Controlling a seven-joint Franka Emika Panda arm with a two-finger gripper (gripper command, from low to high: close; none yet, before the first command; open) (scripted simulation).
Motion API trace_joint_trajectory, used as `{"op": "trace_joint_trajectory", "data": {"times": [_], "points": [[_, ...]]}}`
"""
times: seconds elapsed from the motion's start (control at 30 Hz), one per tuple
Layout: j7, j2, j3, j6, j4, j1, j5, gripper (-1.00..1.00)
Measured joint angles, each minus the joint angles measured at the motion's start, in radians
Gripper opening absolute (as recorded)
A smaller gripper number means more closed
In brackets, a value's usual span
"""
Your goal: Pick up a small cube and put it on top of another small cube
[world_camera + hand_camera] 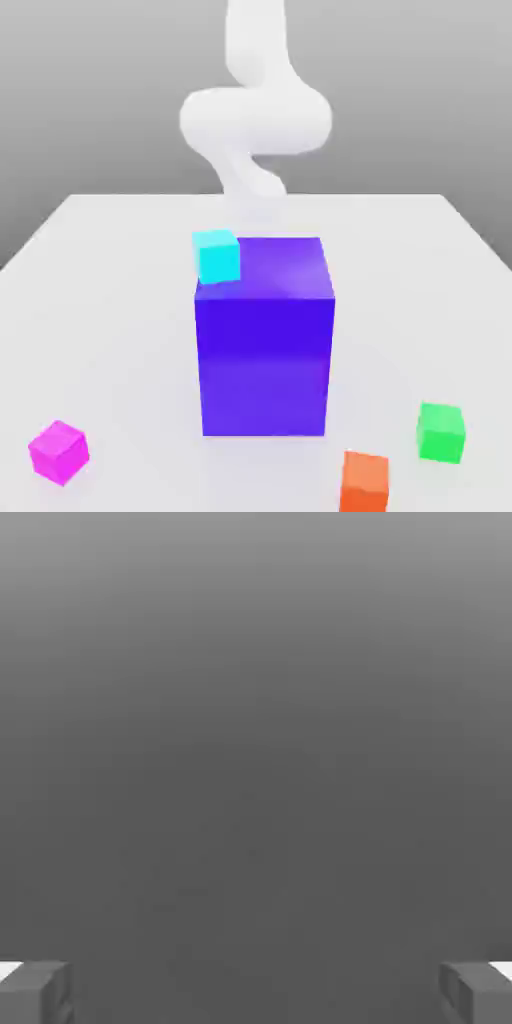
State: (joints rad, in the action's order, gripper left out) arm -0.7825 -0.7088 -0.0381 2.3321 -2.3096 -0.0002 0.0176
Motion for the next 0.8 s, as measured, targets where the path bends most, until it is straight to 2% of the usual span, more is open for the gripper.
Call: {"op": "trace_joint_trajectory", "data": {"times": [0.47, 0.8], "points": [[0.122, 0.513, -0.199, 0.180, -0.054, -0.027, 0.131, 0.00], [0.196, 0.873, -0.259, 0.309, -0.092, -0.130, 0.208, 0.00]]}}
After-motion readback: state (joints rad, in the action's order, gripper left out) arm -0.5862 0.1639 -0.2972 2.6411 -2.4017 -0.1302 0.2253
